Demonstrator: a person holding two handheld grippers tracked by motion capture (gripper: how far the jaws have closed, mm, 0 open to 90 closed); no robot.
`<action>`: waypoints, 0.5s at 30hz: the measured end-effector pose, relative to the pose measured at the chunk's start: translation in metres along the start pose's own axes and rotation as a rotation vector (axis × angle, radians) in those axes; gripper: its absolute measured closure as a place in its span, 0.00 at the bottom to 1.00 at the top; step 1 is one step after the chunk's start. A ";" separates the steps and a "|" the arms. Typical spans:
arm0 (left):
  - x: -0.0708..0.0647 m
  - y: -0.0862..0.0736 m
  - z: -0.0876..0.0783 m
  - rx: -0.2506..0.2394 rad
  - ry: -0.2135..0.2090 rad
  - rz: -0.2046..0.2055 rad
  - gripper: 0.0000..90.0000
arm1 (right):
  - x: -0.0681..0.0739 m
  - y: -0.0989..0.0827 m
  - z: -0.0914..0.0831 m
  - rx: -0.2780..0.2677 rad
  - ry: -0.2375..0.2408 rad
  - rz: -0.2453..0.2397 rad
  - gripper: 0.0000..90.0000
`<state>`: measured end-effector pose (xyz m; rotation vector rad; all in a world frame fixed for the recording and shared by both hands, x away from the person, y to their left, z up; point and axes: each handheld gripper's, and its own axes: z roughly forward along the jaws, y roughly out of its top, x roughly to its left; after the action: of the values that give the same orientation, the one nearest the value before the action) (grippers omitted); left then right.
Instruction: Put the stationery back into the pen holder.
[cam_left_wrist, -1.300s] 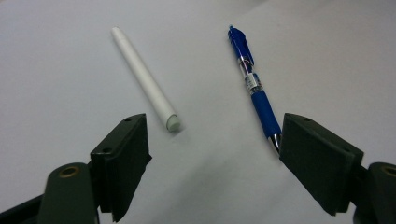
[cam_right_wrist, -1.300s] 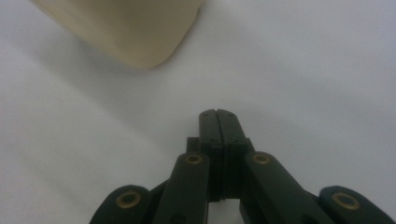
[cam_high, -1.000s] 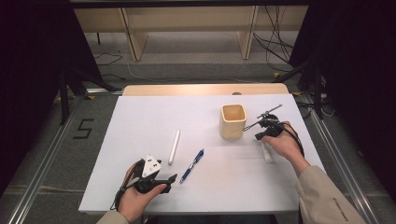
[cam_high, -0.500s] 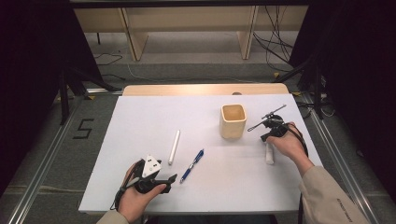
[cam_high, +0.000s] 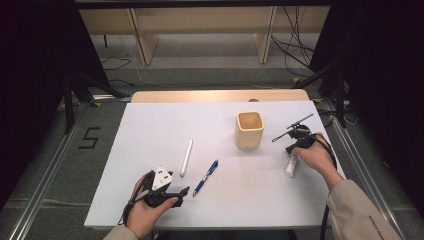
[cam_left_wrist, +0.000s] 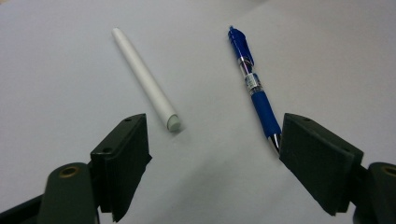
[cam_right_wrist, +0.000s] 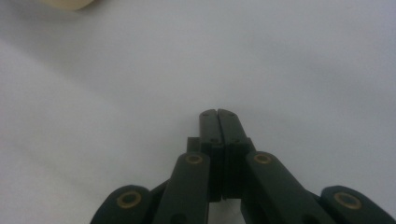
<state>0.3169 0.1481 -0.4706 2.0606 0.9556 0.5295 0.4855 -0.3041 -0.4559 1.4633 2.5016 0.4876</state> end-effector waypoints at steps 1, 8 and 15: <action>0.000 0.000 0.000 -0.001 -0.001 -0.001 0.27 | -0.003 -0.002 -0.001 0.001 0.000 0.004 1.00; 0.000 0.000 0.000 -0.004 0.001 0.002 0.27 | -0.009 -0.011 -0.003 0.006 0.008 0.025 1.00; 0.000 0.000 -0.001 -0.003 0.002 0.001 0.27 | -0.011 -0.017 -0.006 0.009 0.007 0.029 1.00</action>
<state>0.3166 0.1484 -0.4702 2.0586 0.9547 0.5335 0.4753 -0.3228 -0.4570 1.5054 2.4942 0.4881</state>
